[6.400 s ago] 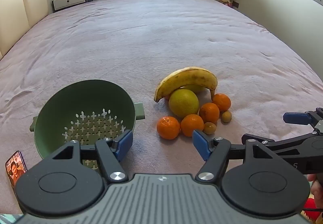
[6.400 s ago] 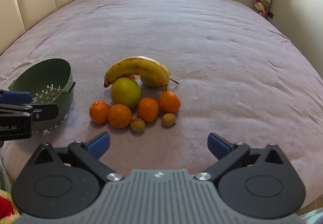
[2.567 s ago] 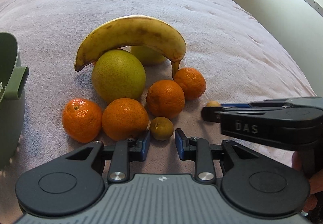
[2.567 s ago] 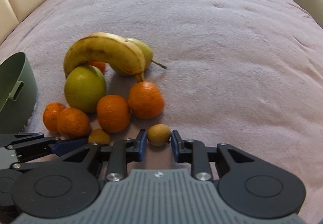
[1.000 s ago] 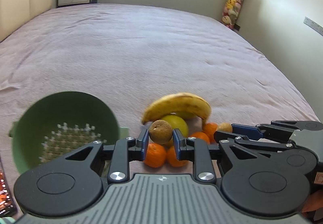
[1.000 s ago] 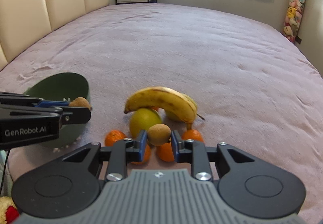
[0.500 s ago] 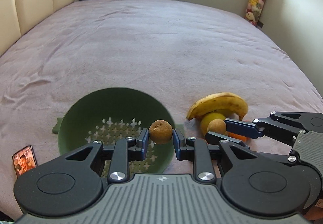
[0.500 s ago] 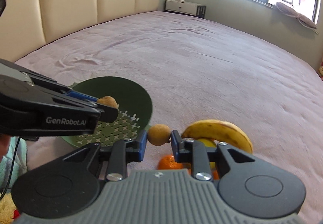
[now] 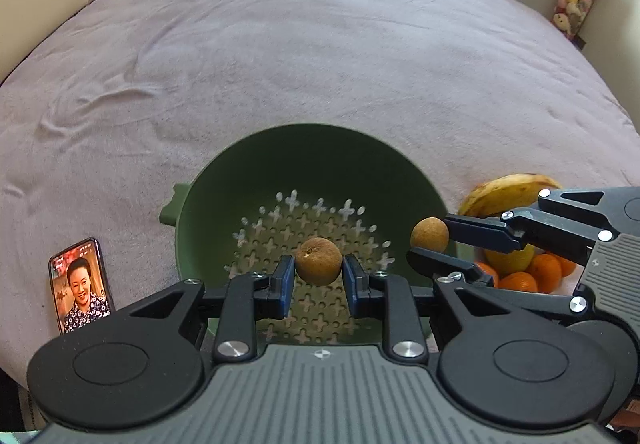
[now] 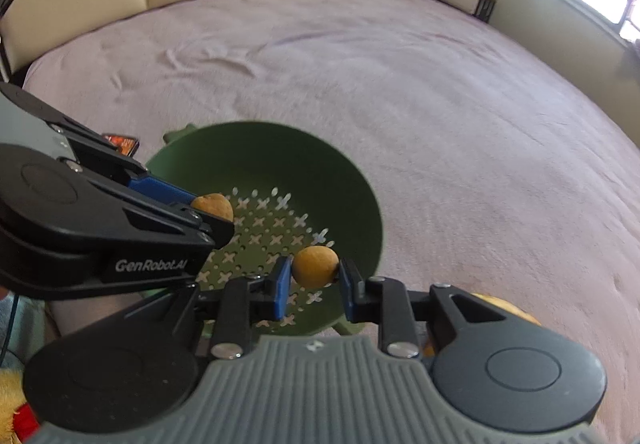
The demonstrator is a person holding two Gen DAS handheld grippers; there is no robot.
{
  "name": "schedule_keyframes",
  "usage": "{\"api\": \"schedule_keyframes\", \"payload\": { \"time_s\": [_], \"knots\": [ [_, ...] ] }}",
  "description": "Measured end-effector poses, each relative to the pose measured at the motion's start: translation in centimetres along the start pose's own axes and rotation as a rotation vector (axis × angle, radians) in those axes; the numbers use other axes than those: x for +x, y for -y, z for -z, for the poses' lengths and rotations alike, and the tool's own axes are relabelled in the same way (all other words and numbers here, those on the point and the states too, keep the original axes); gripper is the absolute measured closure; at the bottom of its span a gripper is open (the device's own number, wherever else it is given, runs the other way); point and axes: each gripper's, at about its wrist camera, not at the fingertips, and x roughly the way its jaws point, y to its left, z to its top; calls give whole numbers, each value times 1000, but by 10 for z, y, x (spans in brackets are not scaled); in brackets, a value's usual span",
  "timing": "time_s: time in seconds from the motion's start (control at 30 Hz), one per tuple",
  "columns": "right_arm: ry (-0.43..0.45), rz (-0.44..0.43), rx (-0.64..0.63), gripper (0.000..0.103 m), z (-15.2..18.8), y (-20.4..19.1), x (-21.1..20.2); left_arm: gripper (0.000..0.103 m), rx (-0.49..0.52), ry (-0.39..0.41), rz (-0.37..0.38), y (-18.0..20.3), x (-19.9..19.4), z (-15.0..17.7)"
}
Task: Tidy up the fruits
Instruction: 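Carry both small brown fruits over the green colander with both tools, then open both tools to drop the small fruits into the colander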
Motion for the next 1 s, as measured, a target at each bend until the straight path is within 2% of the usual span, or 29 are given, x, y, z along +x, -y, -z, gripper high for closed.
{"api": "schedule_keyframes", "payload": {
  "time_s": [0.27,0.57,0.9,1.0],
  "knots": [
    [-114,-97,-62,81,-5,2,42,75,-28,-97,-19,-5,30,-3],
    [-213,-138,-112,81,-7,-2,69,74,-59,-163,-10,-9,48,-3],
    [-240,-133,-147,81,-6,-7,72,74,-74,-179,6,-8,52,-3],
    [-241,-128,-148,80,-7,-7,72,69,-81,-180,5,-7,52,-3]
  ]
}}
